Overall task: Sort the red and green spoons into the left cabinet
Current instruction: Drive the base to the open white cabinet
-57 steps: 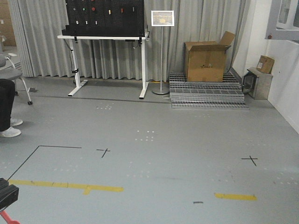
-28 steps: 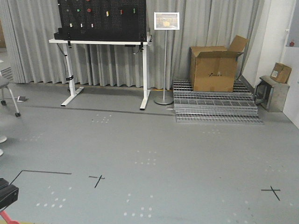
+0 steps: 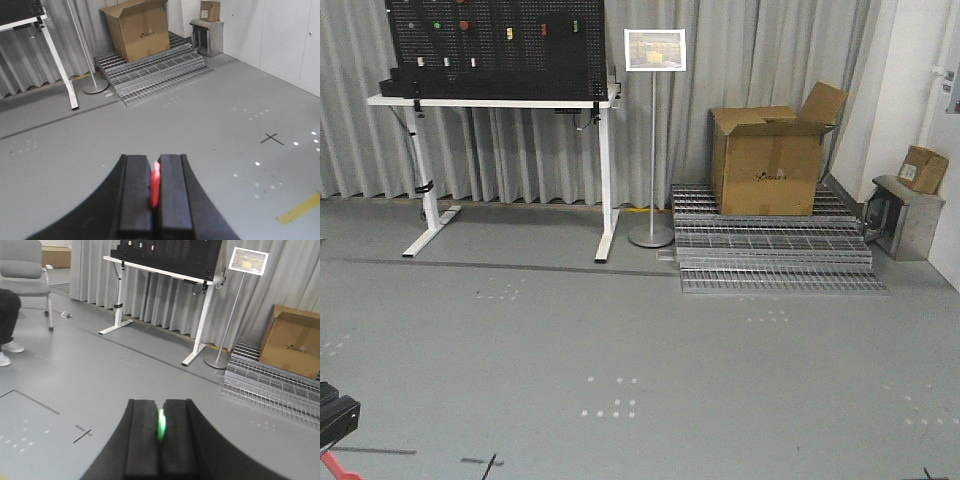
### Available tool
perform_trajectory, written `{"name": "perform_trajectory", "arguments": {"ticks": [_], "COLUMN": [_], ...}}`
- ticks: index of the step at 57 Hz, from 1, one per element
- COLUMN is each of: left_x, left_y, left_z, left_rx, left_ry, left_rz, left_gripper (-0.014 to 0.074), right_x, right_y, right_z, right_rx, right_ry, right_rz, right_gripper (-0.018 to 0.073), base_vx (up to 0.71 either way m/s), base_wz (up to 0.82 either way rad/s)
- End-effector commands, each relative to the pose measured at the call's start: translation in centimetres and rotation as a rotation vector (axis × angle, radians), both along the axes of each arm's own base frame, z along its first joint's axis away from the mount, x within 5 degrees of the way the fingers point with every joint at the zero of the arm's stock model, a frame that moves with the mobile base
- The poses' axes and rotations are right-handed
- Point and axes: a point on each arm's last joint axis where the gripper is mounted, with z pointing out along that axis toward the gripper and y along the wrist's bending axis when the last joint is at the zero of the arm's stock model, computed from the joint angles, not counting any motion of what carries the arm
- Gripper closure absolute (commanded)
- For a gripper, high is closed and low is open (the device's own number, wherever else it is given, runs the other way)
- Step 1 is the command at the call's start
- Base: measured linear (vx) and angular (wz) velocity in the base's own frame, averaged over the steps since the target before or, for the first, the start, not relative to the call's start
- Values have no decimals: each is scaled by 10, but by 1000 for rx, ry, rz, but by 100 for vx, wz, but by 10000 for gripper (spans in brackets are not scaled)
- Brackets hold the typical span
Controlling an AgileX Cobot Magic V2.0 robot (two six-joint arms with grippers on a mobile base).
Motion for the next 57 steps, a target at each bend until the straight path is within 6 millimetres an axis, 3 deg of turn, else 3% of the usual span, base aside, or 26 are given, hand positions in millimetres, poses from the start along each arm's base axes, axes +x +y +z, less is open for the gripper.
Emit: {"name": "perform_trajectory", "arguments": {"ticks": [1,57], "left_x": [-1,-1], "left_y": [-3,-3], "left_z": [17,17], "left_rx": [-51,-51], "left_ry": [-95,-95], "left_rz": [-30,-30], "left_gripper": [603,603], "right_x": [1,2], "right_y": [-3,-3], "right_z": [15,15], "right_rx": [32,31], "right_ry": [-80,-78], "right_rz": [-33,-33], "right_gripper": [562,562], "base_vx": [65,62], "base_wz": [-10,-16]}}
